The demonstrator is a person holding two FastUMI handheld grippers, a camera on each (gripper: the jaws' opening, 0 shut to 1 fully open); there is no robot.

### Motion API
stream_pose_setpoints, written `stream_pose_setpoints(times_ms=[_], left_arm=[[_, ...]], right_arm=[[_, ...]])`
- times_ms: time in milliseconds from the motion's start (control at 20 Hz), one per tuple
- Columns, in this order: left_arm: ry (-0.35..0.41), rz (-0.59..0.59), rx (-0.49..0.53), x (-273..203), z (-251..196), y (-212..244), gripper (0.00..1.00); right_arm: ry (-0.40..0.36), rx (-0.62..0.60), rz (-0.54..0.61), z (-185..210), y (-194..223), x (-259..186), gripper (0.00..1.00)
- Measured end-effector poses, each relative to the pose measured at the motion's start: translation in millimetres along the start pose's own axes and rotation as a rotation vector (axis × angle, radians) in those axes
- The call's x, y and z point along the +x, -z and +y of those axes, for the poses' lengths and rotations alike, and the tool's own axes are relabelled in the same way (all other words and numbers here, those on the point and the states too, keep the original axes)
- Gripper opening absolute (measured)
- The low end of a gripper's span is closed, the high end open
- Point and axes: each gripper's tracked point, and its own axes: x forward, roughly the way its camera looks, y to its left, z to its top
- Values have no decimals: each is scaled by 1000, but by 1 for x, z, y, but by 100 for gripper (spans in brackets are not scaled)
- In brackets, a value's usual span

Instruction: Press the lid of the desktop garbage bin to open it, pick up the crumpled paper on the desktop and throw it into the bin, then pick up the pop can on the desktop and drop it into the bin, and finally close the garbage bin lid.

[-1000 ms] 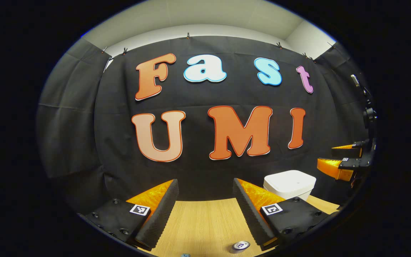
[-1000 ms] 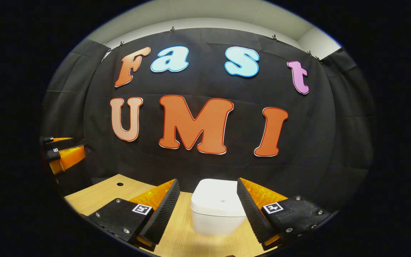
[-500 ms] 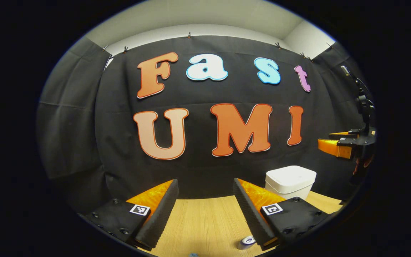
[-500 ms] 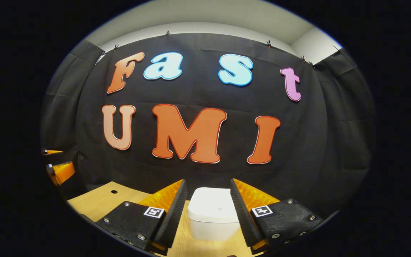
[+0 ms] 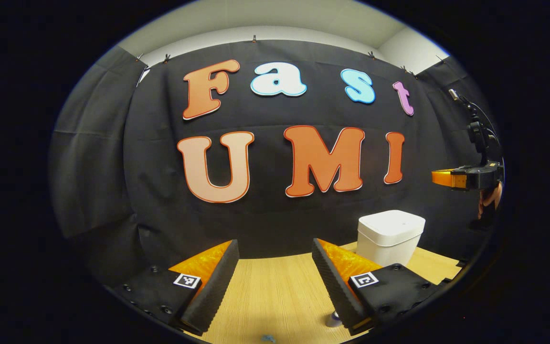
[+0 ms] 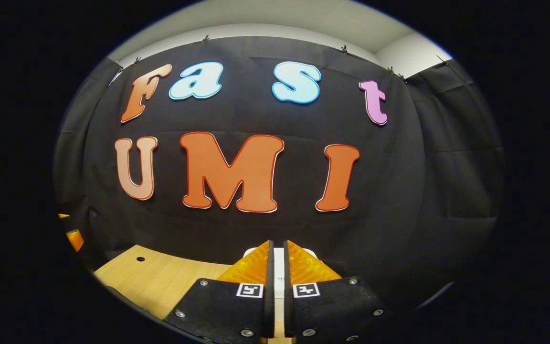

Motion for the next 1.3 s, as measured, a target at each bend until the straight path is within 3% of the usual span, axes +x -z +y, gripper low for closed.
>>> stream_pose_setpoints(times_ms=[100,650,950,1300], left_arm=[[-36,5,7,6,4,4,98],[-145,93,4,42,-9,30,98],[-163,120,29,51,-18,35,99],[-183,139,31,54,-28,39,100]], right_arm=[[-36,-8,21,3,9,15,2],[-121,21,191,-1,93,96,1],[-139,21,284,-3,141,111,1],[-155,30,304,-6,154,118,1]])
